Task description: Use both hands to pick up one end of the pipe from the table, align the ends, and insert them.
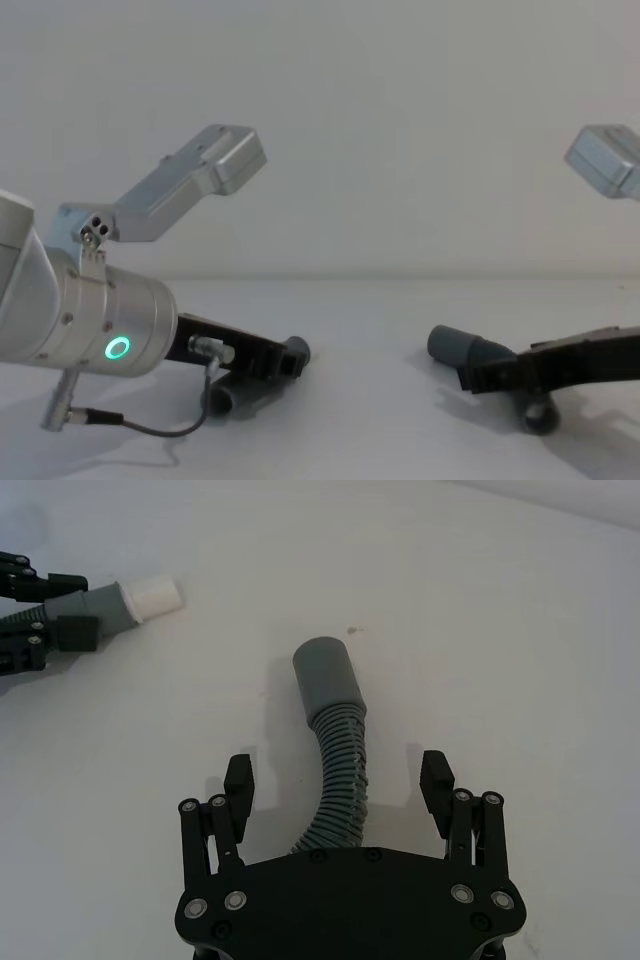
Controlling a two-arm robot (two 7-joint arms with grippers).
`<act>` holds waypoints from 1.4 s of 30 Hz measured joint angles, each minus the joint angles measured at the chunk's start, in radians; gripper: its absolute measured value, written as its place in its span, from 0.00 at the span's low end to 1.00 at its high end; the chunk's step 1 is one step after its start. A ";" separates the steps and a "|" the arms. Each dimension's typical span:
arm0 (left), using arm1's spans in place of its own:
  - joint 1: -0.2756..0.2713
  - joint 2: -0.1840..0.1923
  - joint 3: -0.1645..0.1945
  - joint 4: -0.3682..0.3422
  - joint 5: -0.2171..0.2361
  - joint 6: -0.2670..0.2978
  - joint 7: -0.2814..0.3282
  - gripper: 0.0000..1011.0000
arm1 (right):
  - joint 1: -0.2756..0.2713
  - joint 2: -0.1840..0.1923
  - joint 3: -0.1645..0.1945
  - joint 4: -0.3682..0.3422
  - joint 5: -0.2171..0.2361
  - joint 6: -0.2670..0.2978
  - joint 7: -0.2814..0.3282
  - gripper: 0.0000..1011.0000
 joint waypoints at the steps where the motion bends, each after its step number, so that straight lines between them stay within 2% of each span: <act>1: 0.000 0.000 0.000 0.000 0.000 0.000 0.000 0.35 | 0.001 -0.002 0.000 0.001 0.000 0.002 0.000 1.00; 8: 0.000 0.000 0.000 0.000 0.000 0.000 0.000 0.35 | 0.004 -0.011 0.000 0.011 -0.006 0.013 -0.001 1.00; 12: 0.000 0.000 0.000 0.000 0.000 0.000 0.000 0.35 | 0.006 -0.015 0.000 0.015 -0.009 0.017 -0.001 0.94; 16: 0.000 0.000 0.000 0.000 0.000 0.000 0.000 0.35 | 0.007 -0.017 0.000 0.018 -0.010 0.019 -0.001 0.82; 20: 0.000 0.000 0.000 0.000 0.000 0.000 0.000 0.35 | 0.008 -0.019 0.000 0.019 -0.010 0.020 -0.002 0.75; 21: 0.000 0.000 0.000 0.000 0.000 0.000 0.000 0.35 | 0.008 -0.020 0.000 0.019 -0.011 0.021 -0.002 0.70; 22: 0.000 0.000 0.000 0.000 0.000 0.000 0.000 0.35 | 0.008 -0.020 0.000 0.020 -0.011 0.021 -0.002 0.69; 23: 0.000 0.000 0.000 0.000 0.000 0.000 0.000 0.35 | 0.008 -0.020 0.000 0.020 -0.011 0.021 -0.002 0.62; 29: 0.000 0.000 0.000 0.000 0.000 0.000 0.000 0.35 | 0.009 -0.022 0.000 0.022 -0.012 0.022 -0.003 0.46; 32: 0.000 0.000 0.000 0.000 0.000 0.000 0.000 0.35 | 0.009 -0.022 0.000 0.022 -0.012 0.023 -0.003 0.35; 38: 0.000 0.000 0.000 0.000 0.000 0.000 0.000 0.35 | 0.009 -0.023 0.000 0.023 -0.013 0.024 -0.003 0.21; 42: 0.000 0.000 0.000 0.000 0.000 0.000 0.000 0.35 | 0.009 -0.023 0.000 0.023 -0.013 0.024 -0.003 0.19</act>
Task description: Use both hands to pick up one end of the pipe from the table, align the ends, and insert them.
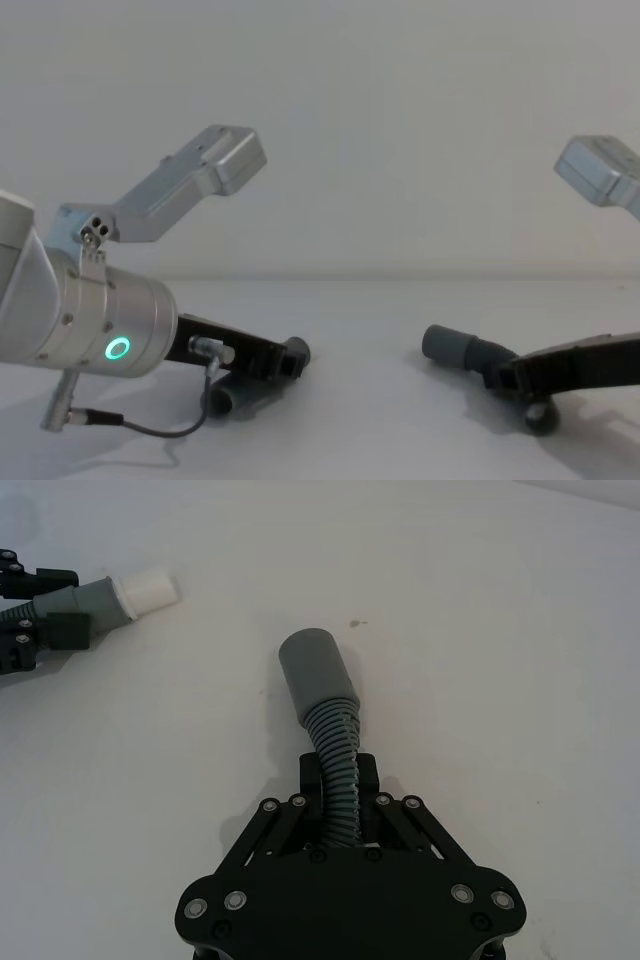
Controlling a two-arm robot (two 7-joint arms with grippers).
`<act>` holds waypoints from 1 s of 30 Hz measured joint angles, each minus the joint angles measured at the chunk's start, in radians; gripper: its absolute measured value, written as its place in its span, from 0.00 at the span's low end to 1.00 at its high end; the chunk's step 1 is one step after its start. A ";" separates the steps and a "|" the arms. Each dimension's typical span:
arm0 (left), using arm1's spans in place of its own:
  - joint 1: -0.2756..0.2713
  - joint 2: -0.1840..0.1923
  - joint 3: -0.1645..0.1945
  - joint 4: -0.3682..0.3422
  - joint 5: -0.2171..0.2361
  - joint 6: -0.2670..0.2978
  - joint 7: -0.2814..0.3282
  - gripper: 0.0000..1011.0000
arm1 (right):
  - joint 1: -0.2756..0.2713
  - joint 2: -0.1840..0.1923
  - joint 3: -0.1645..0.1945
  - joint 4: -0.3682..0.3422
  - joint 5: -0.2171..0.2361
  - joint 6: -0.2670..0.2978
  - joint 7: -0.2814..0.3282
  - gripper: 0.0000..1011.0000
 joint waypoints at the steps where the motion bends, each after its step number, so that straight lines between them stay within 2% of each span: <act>1: 0.000 0.000 0.000 0.000 0.000 0.000 0.000 0.35 | 0.000 0.000 0.000 0.000 0.000 0.000 0.000 0.19; 7: 0.000 -0.001 -0.001 0.000 0.003 -0.001 0.001 0.35 | -0.003 -0.001 0.002 -0.001 -0.001 -0.006 0.001 0.18; 16: -0.016 0.004 0.004 -0.003 0.032 -0.047 0.003 0.35 | -0.015 0.002 0.012 -0.014 -0.002 -0.078 0.011 0.18; 24: -0.043 0.024 0.020 -0.006 0.054 -0.097 -0.035 0.35 | -0.019 0.025 0.018 -0.026 0.004 -0.188 0.050 0.18; 30: -0.074 0.051 0.039 -0.005 0.066 -0.146 -0.101 0.35 | -0.017 0.056 0.018 -0.028 0.015 -0.273 0.108 0.18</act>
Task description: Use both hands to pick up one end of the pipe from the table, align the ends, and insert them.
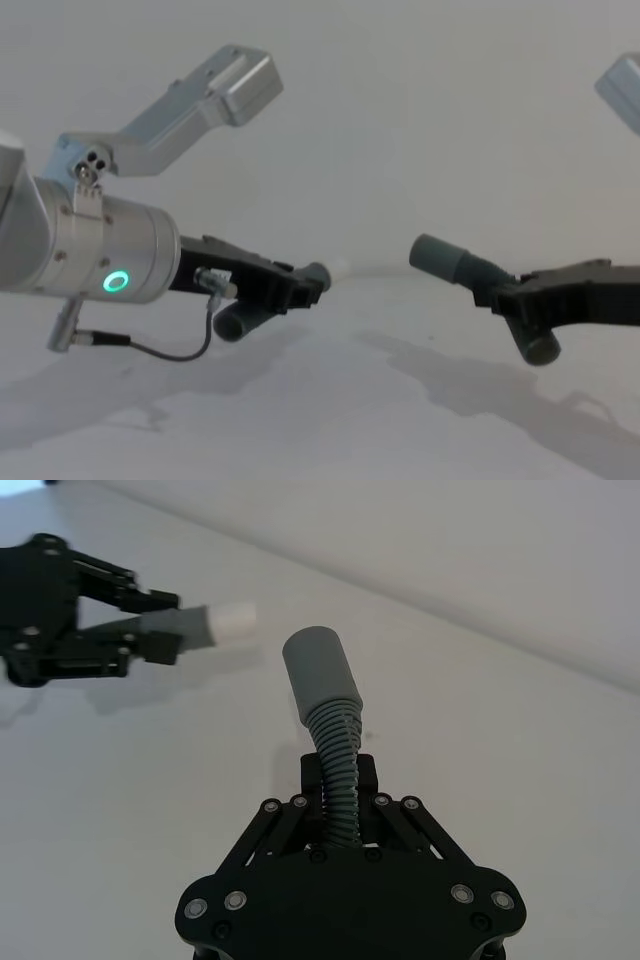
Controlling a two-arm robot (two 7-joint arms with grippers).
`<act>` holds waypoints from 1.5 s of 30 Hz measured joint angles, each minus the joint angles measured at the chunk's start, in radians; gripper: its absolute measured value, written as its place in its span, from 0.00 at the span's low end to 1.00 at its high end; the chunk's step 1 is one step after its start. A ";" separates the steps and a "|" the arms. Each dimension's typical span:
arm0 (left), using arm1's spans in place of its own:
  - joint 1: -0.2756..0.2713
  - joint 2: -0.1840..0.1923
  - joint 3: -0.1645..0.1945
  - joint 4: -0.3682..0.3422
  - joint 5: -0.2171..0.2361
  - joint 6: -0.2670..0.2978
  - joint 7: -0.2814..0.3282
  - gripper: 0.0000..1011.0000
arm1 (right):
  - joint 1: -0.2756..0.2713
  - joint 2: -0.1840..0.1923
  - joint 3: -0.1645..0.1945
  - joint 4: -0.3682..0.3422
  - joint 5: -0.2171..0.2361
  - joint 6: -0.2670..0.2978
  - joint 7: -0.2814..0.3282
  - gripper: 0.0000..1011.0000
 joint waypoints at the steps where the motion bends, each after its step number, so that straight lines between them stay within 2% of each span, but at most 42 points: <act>1: -0.003 0.003 0.002 0.001 0.000 -0.005 -0.009 0.35 | 0.001 0.005 0.000 0.000 0.001 -0.006 0.005 0.18; 4: -0.018 0.018 0.011 0.003 0.001 -0.026 -0.047 0.35 | 0.005 0.029 -0.004 0.002 0.011 -0.055 0.051 0.18; 8: -0.037 0.039 0.023 0.006 0.000 -0.047 -0.099 0.35 | 0.010 0.049 -0.008 0.007 0.017 -0.089 0.091 0.18; 13: -0.063 0.071 0.036 0.006 -0.009 -0.070 -0.173 0.35 | 0.023 0.094 -0.020 0.021 0.029 -0.158 0.176 0.17; 16: -0.077 0.090 0.043 0.006 -0.014 -0.080 -0.210 0.35 | 0.030 0.109 -0.025 0.028 0.033 -0.183 0.207 0.17; 19: -0.088 0.110 0.049 0.002 -0.019 -0.087 -0.242 0.35 | 0.044 0.135 -0.035 0.044 0.039 -0.226 0.264 0.17; 27: -0.104 0.160 0.058 -0.020 -0.029 -0.096 -0.307 0.35 | 0.075 0.175 -0.053 0.072 0.048 -0.297 0.353 0.17; 35: -0.114 0.212 0.065 -0.049 -0.040 -0.106 -0.363 0.35 | 0.099 0.200 -0.067 0.091 0.052 -0.340 0.409 0.17; 45: -0.122 0.246 0.071 -0.068 -0.061 -0.136 -0.413 0.35 | 0.112 0.217 -0.081 0.099 0.050 -0.363 0.427 0.17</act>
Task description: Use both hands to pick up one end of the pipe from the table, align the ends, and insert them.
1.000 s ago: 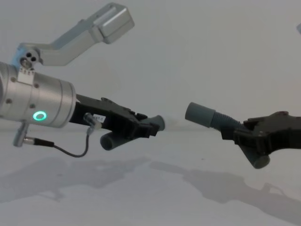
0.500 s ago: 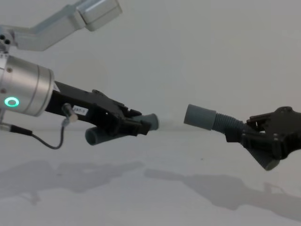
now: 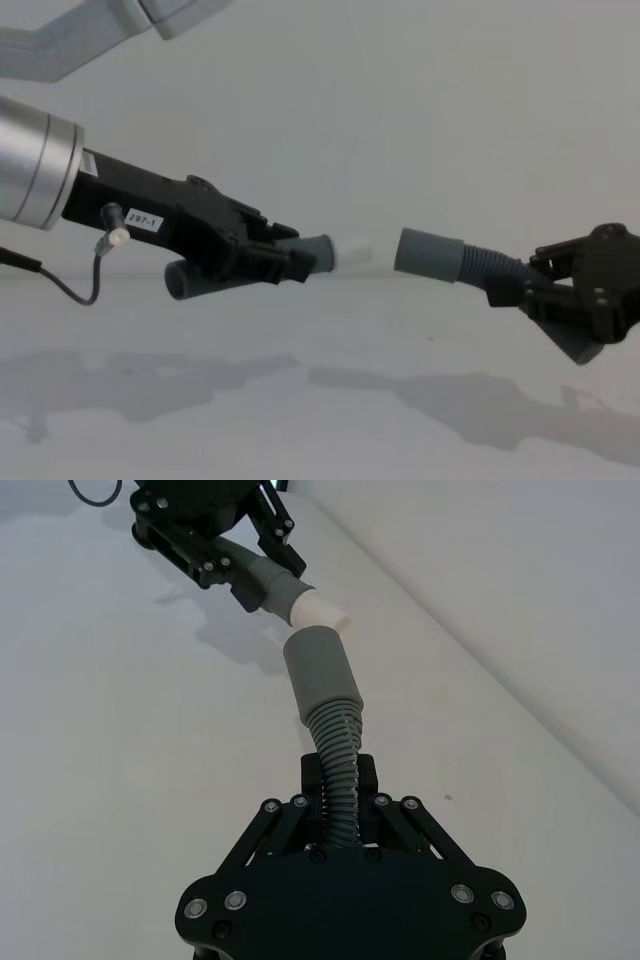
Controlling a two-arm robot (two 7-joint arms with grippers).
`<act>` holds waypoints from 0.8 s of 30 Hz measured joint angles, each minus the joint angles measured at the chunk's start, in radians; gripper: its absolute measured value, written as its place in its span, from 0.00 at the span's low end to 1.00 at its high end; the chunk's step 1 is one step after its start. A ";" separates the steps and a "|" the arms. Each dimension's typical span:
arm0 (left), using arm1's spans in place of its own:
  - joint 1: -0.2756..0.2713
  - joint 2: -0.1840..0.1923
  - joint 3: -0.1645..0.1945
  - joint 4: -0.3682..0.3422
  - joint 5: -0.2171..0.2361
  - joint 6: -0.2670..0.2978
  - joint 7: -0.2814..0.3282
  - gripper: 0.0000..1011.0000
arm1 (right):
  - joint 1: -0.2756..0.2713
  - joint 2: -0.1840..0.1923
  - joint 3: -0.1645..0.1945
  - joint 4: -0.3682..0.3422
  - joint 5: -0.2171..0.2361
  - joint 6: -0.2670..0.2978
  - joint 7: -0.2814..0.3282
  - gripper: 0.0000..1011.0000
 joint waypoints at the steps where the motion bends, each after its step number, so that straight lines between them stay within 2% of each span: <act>1: -0.001 0.003 0.001 -0.002 -0.003 -0.004 -0.006 0.35 | 0.001 0.003 -0.002 0.000 -0.002 -0.002 0.001 0.17; 24: -0.003 0.015 0.017 -0.020 -0.049 -0.017 -0.031 0.35 | -0.001 0.023 -0.021 -0.012 -0.004 -0.011 -0.015 0.17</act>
